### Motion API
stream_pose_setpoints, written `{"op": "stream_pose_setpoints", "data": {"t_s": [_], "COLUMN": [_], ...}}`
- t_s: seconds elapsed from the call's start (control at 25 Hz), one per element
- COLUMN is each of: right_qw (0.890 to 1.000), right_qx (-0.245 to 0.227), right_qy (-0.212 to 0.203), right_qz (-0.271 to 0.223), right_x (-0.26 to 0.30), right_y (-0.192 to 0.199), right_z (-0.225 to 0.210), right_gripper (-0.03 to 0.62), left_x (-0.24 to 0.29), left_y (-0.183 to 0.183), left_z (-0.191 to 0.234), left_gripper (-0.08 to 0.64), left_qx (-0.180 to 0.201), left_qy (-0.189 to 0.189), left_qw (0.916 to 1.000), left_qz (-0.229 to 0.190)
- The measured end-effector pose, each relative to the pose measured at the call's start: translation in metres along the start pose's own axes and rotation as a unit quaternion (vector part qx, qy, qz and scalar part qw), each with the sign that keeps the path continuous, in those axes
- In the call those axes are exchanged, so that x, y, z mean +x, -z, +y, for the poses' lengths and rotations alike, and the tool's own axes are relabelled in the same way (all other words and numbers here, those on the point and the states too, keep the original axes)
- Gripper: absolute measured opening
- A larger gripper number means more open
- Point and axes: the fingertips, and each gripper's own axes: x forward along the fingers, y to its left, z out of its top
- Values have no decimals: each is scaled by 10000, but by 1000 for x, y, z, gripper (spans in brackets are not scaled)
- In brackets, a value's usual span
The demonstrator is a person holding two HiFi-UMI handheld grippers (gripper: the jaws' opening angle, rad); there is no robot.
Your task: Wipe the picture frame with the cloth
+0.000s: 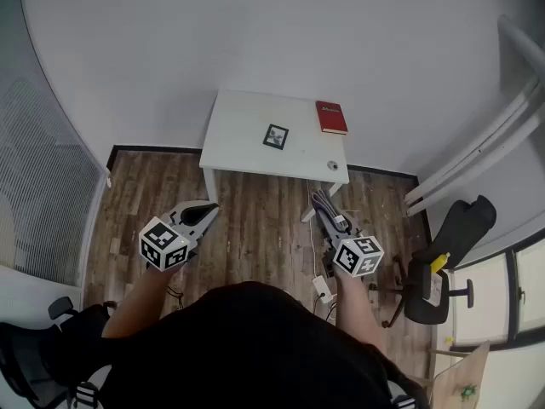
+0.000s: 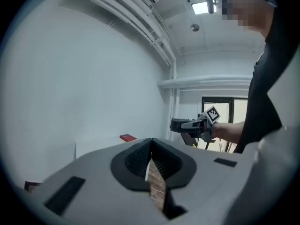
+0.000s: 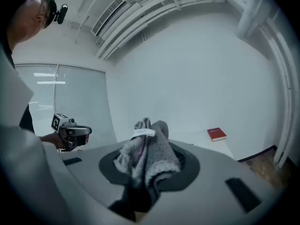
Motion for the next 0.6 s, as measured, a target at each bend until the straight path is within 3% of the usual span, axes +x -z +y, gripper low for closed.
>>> {"op": "stream_pose_setpoints", "data": {"t_s": [0.36,0.6], "right_qw": [9999,9998], "right_qx": [128,51], "right_qy": [-21,72], "right_qz": [9,-193], "right_x": [-14,-22], "right_y": [10,-10], "right_z": [18,3], "right_gripper": [106,104], "left_x": [-12,-2], "left_y": [9,8], "left_z": [1,-5], "left_gripper": [11,11], "left_qx": [-74,-118], "left_qy": [-12,40], "left_qw": [10000,9999], "left_qz": [28,-75]}}
